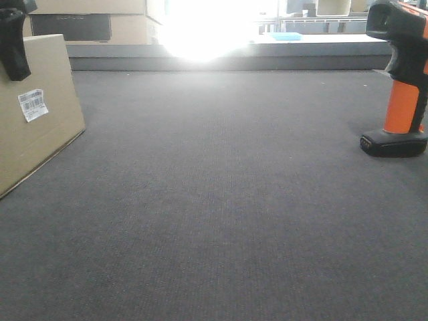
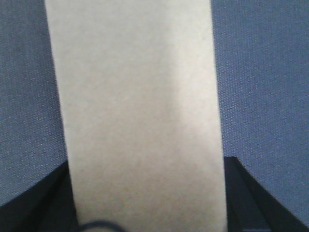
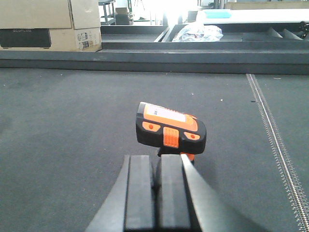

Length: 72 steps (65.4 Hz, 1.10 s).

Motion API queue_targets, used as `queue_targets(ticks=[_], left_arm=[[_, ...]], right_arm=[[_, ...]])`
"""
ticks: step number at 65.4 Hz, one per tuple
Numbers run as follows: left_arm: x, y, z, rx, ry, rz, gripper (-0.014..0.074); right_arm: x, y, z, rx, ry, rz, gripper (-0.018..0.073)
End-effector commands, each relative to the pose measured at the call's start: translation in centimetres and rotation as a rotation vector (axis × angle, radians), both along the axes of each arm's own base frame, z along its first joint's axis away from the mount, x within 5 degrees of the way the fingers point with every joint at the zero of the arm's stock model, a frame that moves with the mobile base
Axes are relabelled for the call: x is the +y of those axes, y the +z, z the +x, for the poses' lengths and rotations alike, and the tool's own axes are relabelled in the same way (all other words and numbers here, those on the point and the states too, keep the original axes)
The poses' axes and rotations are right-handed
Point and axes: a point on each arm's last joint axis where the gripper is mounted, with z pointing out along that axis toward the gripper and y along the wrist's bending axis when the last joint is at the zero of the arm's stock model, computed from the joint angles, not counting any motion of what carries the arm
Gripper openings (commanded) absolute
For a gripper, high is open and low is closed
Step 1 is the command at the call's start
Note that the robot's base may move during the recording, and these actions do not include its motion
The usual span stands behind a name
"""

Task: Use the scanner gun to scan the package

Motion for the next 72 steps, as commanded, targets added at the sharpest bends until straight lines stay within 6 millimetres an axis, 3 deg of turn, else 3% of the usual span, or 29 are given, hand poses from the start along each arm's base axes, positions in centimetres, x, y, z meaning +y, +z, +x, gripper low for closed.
queue_targets(ticks=[1, 5, 10, 25, 35, 55, 72], left_arm=[[-0.1, 0.0, 0.1, -0.003, 0.003, 0.003, 0.0384], [-0.1, 0.3, 0.0, -0.010, 0.003, 0.003, 0.0510], [0.0, 1.2, -0.5, -0.035, 0.003, 0.001, 0.0598], [0.1, 5.3, -4.3, -0.142, 0.003, -0.010, 0.0552], [0.3, 6.9, -8.2, -0.249, 0.003, -0.016, 0.0387], [0.8, 7.4, -15.3, -0.576, 0.002, -0.030, -0.0099], [1.1, 4.9, -21.5, -0.918, -0.001, -0.048, -0.0111]], right_arm=[[-0.1, 0.1, -0.1, -0.016, -0.009, -0.015, -0.0159], [-0.1, 0.1, -0.1, -0.016, -0.011, -0.023, -0.0159], [-0.2, 0.1, -0.1, -0.016, -0.013, -0.033, -0.0159], [-0.2, -0.4, -0.1, 0.005, -0.014, -0.055, -0.0159], [-0.2, -1.9, 0.1, 0.053, -0.012, -0.055, -0.0159], [-0.2, -3.6, 0.2, 0.096, -0.012, -0.054, -0.0159], [-0.2, -3.7, -0.1, 0.071, -0.016, -0.054, -0.0159]])
